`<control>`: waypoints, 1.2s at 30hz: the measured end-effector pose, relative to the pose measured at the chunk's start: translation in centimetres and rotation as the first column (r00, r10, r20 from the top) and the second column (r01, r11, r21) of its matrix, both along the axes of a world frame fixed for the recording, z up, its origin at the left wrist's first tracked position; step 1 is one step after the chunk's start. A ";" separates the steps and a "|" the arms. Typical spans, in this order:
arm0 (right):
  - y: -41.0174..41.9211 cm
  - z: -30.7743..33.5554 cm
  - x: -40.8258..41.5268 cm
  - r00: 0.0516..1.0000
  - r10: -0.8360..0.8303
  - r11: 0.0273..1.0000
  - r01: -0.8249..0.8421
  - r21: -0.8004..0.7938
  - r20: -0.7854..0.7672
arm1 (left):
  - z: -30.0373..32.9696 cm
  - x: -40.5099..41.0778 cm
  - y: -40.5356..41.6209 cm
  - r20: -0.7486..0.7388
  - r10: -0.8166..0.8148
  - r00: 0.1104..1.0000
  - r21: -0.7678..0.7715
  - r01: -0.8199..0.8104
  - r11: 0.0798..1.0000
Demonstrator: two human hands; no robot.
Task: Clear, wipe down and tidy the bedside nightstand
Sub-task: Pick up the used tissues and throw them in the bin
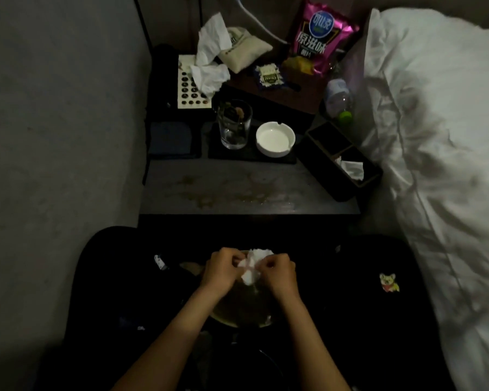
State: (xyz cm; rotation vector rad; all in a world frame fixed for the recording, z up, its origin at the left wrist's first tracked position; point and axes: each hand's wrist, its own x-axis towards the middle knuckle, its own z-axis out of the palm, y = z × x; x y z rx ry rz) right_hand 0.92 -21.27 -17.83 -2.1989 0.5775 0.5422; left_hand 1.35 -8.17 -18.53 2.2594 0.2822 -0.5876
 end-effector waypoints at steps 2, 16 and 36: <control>0.1 -0.7 -0.4 0.991 0.094 0.995 -0.095 -0.002 -0.098 | -0.9 0.1 0.1 -0.137 -0.119 0.983 -0.041 0.115 0.993; -5.7 11.8 5.7 0.830 -0.003 0.991 -0.072 0.113 0.558 | 9.8 5.1 -0.2 0.093 0.098 0.991 -0.535 -0.033 0.844; -14.0 14.6 15.1 0.834 0.284 0.899 -0.061 -0.434 0.472 | 17.9 14.2 1.8 0.324 0.195 0.926 -0.594 0.039 0.804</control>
